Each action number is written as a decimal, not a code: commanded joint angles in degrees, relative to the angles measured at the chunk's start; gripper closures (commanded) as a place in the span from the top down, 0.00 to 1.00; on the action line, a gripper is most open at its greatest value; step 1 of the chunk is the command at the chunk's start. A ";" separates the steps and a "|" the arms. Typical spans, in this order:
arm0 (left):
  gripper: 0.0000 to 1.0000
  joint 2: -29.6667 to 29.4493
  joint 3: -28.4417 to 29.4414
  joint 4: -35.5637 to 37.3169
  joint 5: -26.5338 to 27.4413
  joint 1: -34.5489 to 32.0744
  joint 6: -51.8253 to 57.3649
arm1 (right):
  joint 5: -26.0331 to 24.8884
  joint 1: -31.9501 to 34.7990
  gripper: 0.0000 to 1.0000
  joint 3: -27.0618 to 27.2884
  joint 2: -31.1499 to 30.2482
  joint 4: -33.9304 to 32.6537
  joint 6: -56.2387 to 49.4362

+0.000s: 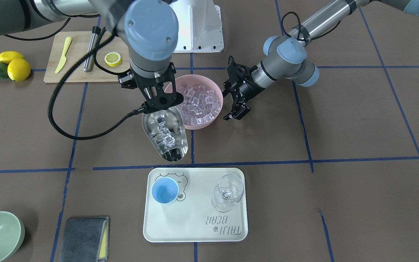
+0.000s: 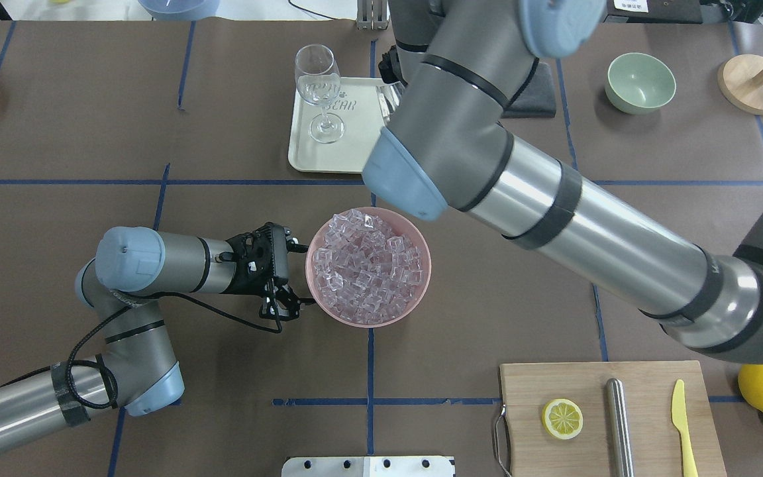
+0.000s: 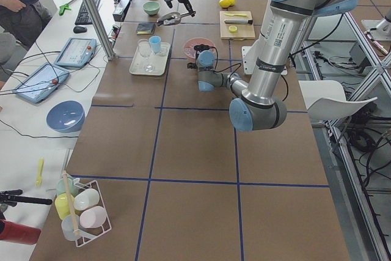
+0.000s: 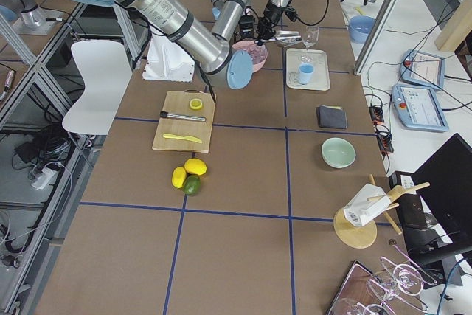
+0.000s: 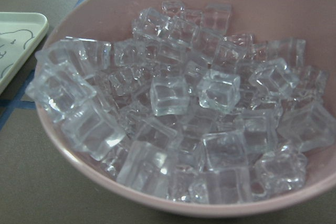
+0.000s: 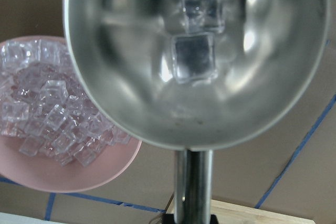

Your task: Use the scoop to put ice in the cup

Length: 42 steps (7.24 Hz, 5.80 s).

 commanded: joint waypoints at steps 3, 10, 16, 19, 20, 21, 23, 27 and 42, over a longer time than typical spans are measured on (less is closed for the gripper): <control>1.00 -0.13 0.00 0.00 0.00 0.00 0.00 | -6.61 0.81 0.00 -14.05 5.13 -3.62 -11.35; 1.00 -0.04 0.44 0.00 0.00 0.18 0.00 | -14.97 0.56 0.00 -16.07 4.25 -6.63 -16.89; 1.00 0.22 0.44 -0.79 0.00 0.18 0.00 | -21.92 -1.12 0.00 -16.42 4.25 -8.74 -23.58; 1.00 0.22 0.53 -0.79 0.00 0.26 0.00 | -21.92 -0.77 0.00 -16.24 4.34 -8.74 -23.84; 1.00 0.22 0.53 -0.79 0.00 0.18 0.00 | -21.83 -0.60 0.00 -16.16 4.34 -8.74 -23.93; 1.00 0.22 0.53 -0.79 0.00 0.26 0.00 | -21.57 -0.42 0.00 -15.98 4.34 -8.74 -23.93; 1.00 0.22 0.35 -0.88 -0.09 0.18 -0.09 | -21.13 -0.16 0.00 -14.24 3.81 -8.74 -23.93; 1.00 0.22 0.18 -0.88 -0.09 0.18 -0.09 | -14.56 2.73 0.00 3.64 -5.73 -8.83 -22.62; 1.00 5.93 -6.77 13.27 -18.28 -16.44 -2.99 | 6.20 1.96 0.00 27.98 -54.70 30.75 18.33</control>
